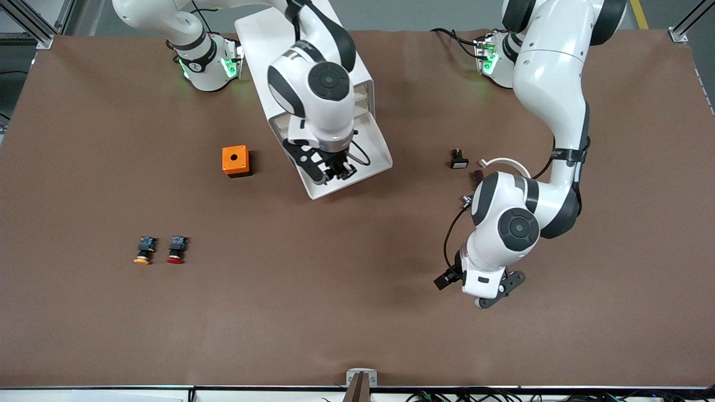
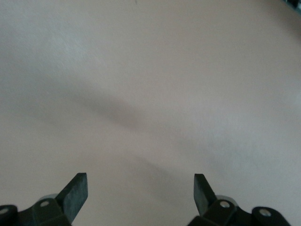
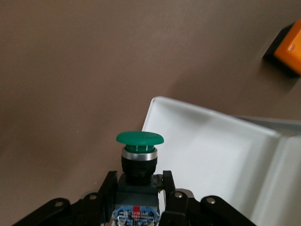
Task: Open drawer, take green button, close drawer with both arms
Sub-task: 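Carry the green button toward the red button while the left gripper reaches the drawer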
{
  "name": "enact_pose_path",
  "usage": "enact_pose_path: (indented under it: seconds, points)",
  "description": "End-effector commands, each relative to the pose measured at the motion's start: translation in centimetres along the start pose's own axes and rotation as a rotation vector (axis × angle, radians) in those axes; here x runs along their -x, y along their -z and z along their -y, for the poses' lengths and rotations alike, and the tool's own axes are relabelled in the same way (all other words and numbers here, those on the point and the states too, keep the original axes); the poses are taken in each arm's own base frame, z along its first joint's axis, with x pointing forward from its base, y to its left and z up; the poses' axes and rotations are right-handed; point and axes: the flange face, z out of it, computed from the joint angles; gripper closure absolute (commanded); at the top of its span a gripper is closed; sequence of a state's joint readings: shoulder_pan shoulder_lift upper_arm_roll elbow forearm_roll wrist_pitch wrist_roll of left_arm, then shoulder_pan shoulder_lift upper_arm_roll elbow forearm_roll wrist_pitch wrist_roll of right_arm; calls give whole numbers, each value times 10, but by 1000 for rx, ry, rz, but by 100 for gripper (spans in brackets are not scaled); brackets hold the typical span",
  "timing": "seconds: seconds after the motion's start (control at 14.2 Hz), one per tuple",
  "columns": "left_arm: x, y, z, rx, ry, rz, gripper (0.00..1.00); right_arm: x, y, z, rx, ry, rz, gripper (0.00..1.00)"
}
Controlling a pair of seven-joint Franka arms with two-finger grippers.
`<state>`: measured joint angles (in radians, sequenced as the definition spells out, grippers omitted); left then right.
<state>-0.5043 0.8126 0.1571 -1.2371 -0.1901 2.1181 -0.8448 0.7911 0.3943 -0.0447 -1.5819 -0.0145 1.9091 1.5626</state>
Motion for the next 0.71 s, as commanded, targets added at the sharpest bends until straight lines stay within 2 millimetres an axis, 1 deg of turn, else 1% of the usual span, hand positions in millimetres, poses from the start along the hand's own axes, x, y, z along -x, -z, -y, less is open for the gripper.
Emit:
enact_pose_path:
  seconds: [0.0, 0.14, 0.28, 0.35, 0.42, 0.49, 0.56, 0.64]
  points:
    - [34, -4, -14, -33, -68, -9, 1, -25, 18, -17, 17, 78, 24, 100]
    - [61, -8, -30, -40, -109, 0, 1, -57, 22, -24, 12, 122, 25, 100]
    - [85, -12, -40, -66, -142, 20, 1, -94, 16, -35, 12, 197, 32, 100]
    - [98, -15, -45, -83, -165, 24, 1, -109, 11, -39, 14, 229, 35, 100]
    - [108, -18, -50, -89, -184, 24, 1, -129, 7, -43, 12, 249, 36, 100]
    - [118, -22, -54, -93, -195, 28, 1, -146, 0, -48, 9, 284, 36, 100]
    - [130, -26, -59, -98, -209, 34, 1, -160, -12, -53, 2, 315, 32, 100]
    - [147, -31, -64, -115, -215, 45, 1, -171, -20, -56, -16, 335, 22, 100]
